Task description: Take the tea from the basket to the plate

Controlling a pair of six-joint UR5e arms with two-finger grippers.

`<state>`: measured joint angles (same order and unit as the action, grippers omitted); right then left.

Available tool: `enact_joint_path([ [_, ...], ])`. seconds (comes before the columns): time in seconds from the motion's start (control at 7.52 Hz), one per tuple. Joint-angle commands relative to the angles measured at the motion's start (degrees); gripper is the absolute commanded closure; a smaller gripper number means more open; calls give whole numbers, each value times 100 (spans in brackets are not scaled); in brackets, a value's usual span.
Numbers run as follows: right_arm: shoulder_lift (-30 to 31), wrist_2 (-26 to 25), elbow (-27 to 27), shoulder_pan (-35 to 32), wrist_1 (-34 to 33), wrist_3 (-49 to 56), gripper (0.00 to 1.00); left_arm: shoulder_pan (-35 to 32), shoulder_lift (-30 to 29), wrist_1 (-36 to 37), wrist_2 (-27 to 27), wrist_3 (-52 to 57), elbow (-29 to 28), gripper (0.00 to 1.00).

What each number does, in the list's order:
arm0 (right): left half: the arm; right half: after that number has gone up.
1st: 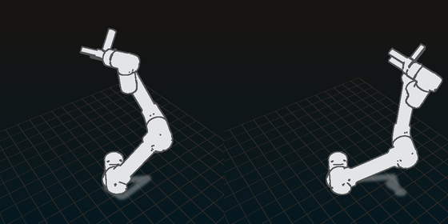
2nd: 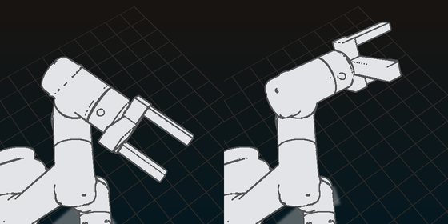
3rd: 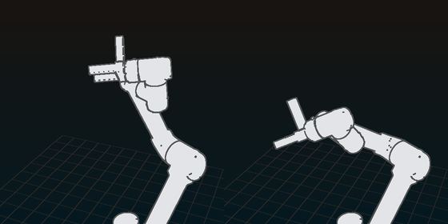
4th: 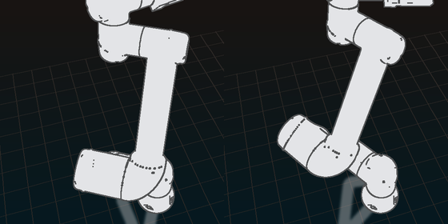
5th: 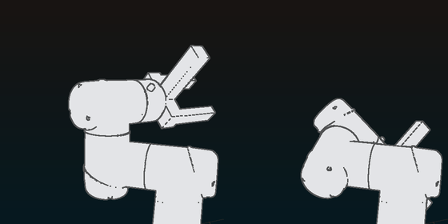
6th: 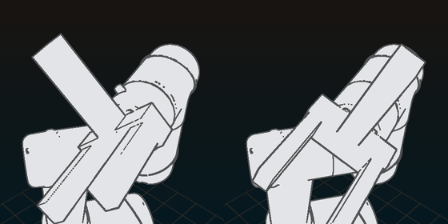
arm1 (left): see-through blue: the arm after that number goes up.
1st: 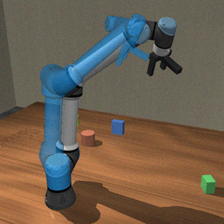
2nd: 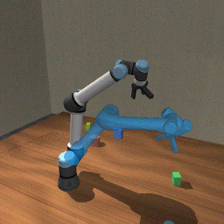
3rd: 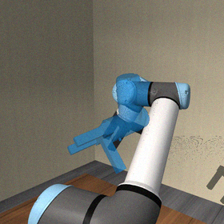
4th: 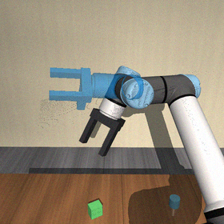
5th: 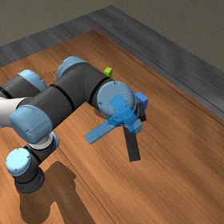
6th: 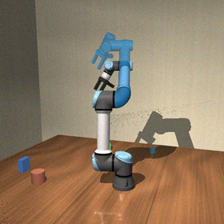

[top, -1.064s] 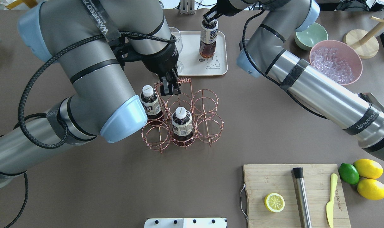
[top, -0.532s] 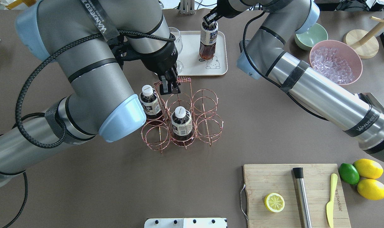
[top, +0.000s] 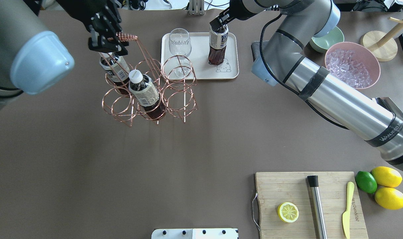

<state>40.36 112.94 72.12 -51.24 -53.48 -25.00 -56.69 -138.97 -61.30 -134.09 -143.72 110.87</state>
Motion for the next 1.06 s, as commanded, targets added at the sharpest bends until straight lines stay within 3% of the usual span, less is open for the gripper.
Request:
enact_joint_path([
  [0.0,94,35,257,0,-31,-39,1,-754,299,932,-266,1420,153,100],
  [0.27,270,227,678,-104,-240,-48,1,-1158,903,1164,-258,2283,443,100],
  [0.4,340,359,1159,-166,-808,-48,1,-1317,1159,1173,-240,2696,461,100],
  [0.67,996,421,2702,-394,-2231,-48,2,-1764,1782,1402,13,4021,461,100],
  [0.8,1304,674,3163,-656,-2620,-40,2,-1888,2055,1402,224,4523,401,100],
  [0.93,1612,1329,3272,-1068,-2633,12,2,-1942,2293,1402,261,5154,322,100],
])
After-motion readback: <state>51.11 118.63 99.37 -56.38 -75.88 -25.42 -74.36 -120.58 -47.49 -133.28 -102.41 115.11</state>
